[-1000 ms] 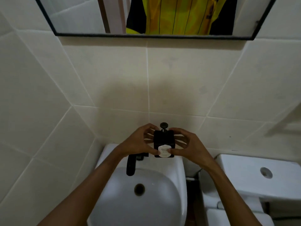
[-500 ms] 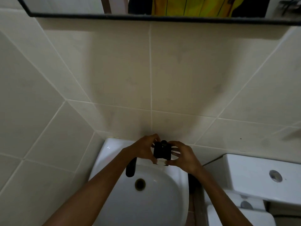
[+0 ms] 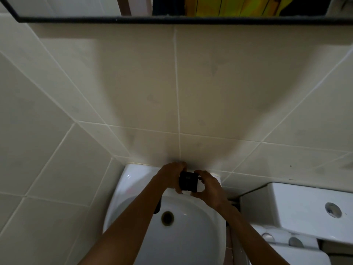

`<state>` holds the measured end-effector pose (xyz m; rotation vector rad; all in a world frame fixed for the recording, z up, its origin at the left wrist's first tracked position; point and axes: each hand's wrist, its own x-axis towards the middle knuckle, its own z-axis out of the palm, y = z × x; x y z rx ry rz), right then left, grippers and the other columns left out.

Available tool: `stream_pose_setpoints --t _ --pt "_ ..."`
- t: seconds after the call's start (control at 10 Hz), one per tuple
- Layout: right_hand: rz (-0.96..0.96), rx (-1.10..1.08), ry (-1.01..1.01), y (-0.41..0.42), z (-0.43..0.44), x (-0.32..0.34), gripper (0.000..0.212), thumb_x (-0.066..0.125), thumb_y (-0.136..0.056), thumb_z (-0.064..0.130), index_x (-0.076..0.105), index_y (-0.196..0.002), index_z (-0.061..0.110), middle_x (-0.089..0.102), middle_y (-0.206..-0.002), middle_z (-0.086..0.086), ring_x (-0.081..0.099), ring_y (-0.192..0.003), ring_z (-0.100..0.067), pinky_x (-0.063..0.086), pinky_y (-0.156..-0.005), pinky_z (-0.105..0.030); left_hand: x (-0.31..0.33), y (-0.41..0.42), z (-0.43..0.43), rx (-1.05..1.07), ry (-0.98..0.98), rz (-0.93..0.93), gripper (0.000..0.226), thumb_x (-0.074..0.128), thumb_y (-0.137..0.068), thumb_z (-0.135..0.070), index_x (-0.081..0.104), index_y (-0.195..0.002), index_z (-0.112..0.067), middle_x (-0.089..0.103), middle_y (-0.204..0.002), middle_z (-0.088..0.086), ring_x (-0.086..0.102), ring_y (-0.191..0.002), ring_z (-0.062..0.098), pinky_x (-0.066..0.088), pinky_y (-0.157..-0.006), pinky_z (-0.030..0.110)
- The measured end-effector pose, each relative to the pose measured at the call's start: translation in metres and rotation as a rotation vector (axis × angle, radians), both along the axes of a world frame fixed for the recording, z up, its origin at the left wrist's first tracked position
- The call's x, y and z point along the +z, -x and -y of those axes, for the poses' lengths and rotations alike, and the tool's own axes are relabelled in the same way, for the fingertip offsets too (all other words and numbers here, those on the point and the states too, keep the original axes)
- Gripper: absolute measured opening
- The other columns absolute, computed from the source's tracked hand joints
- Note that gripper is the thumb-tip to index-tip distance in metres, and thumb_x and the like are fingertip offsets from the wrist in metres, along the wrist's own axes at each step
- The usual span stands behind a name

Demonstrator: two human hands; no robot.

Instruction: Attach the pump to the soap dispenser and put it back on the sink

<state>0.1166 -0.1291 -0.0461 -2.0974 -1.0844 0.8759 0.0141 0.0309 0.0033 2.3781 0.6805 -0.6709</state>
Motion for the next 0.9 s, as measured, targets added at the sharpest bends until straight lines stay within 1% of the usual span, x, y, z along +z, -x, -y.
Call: stream_pose_setpoints --t 0.1,0.2,0.3,0.4,0.5,0.6,0.7,0.8,0.9 --pt "0.029 -0.007 -0.002 0.003 0.003 -0.005 0.083 0.092 -0.068 0.023 0.052 -0.141 0.011 0.062 -0.134 -0.006 0.060 -0.120 -0.021 0.047 -0.101 -0.025 -0.003 -0.001 0.002 -0.055 -0.064 -0.014 0.080 0.093 -0.063 -0.026 0.051 -0.129 -0.009 0.064 -0.126 0.015 0.062 -0.115 0.033 0.051 -0.099 0.044" --pt "0.043 -0.016 -0.001 0.006 0.004 -0.010 0.082 0.091 -0.070 0.021 0.052 -0.141 0.011 0.061 -0.136 -0.008 0.059 -0.123 -0.022 0.046 -0.108 -0.033 -0.006 -0.001 0.003 -0.076 -0.104 0.006 0.074 0.091 -0.066 -0.026 0.055 -0.128 -0.008 0.066 -0.126 0.014 0.063 -0.116 0.032 0.049 -0.100 0.041" --pt "0.061 -0.027 0.008 0.008 0.002 -0.013 0.080 0.090 -0.070 0.021 0.053 -0.140 0.011 0.062 -0.135 -0.007 0.059 -0.123 -0.022 0.044 -0.107 -0.029 -0.007 0.000 0.003 -0.087 -0.132 0.009 0.070 0.089 -0.069 -0.026 0.056 -0.129 -0.008 0.065 -0.127 0.015 0.063 -0.117 0.031 0.047 -0.100 0.039" --pt "0.041 -0.040 0.019 0.010 0.002 -0.016 0.080 0.089 -0.071 0.022 0.051 -0.141 0.013 0.061 -0.137 -0.006 0.060 -0.123 -0.023 0.047 -0.108 -0.035 -0.008 0.000 0.004 -0.087 -0.155 0.021 0.068 0.089 -0.070 -0.026 0.058 -0.128 -0.008 0.067 -0.127 0.013 0.064 -0.116 0.031 0.049 -0.100 0.038" --pt "0.066 -0.035 0.047 0.011 0.004 -0.015 0.080 0.088 -0.072 0.026 0.050 -0.142 0.015 0.060 -0.137 -0.004 0.058 -0.124 -0.020 0.044 -0.109 -0.030 -0.009 0.001 0.005 -0.092 -0.177 0.031 0.066 0.088 -0.070 -0.026 0.059 -0.127 -0.009 0.068 -0.125 0.013 0.065 -0.115 0.030 0.049 -0.099 0.038" --pt "0.122 0.005 0.087 0.010 0.005 -0.012 0.082 0.084 -0.077 0.030 0.045 -0.147 0.013 0.055 -0.144 -0.004 0.051 -0.133 -0.019 0.025 -0.106 -0.013 -0.012 0.003 0.007 -0.077 -0.184 0.040 0.061 0.085 -0.073 -0.025 0.060 -0.126 -0.009 0.068 -0.125 0.013 0.066 -0.114 0.032 0.051 -0.098 0.039" --pt "0.184 0.075 0.138 0.008 0.006 -0.007 0.089 0.079 -0.082 0.035 0.033 -0.155 0.013 0.042 -0.157 -0.006 0.039 -0.145 -0.021 0.017 -0.114 -0.016 -0.010 0.006 0.009 -0.078 -0.185 0.032 0.055 0.079 -0.081 -0.027 0.059 -0.129 -0.008 0.066 -0.129 0.015 0.063 -0.118 0.031 0.049 -0.101 0.037" --pt "0.175 0.125 0.156 0.007 0.010 -0.007 0.093 0.077 -0.086 0.033 0.021 -0.158 0.011 0.032 -0.162 -0.008 0.032 -0.149 -0.022 0.020 -0.120 -0.024 -0.010 0.015 0.013 -0.055 -0.176 0.006 0.063 0.078 -0.083 -0.026 0.052 -0.137 -0.005 0.060 -0.136 0.016 0.058 -0.125 0.032 0.046 -0.106 0.039" --pt "0.221 0.170 0.197 0.006 0.018 -0.001 0.088 0.067 -0.093 0.029 0.012 -0.159 0.009 0.024 -0.165 -0.012 0.026 -0.151 -0.026 0.021 -0.120 -0.028 -0.004 0.027 0.014 -0.010 -0.224 0.017 0.061 0.072 -0.088 -0.033 0.051 -0.136 -0.004 0.059 -0.136 0.018 0.057 -0.124 0.033 0.046 -0.104 0.039"
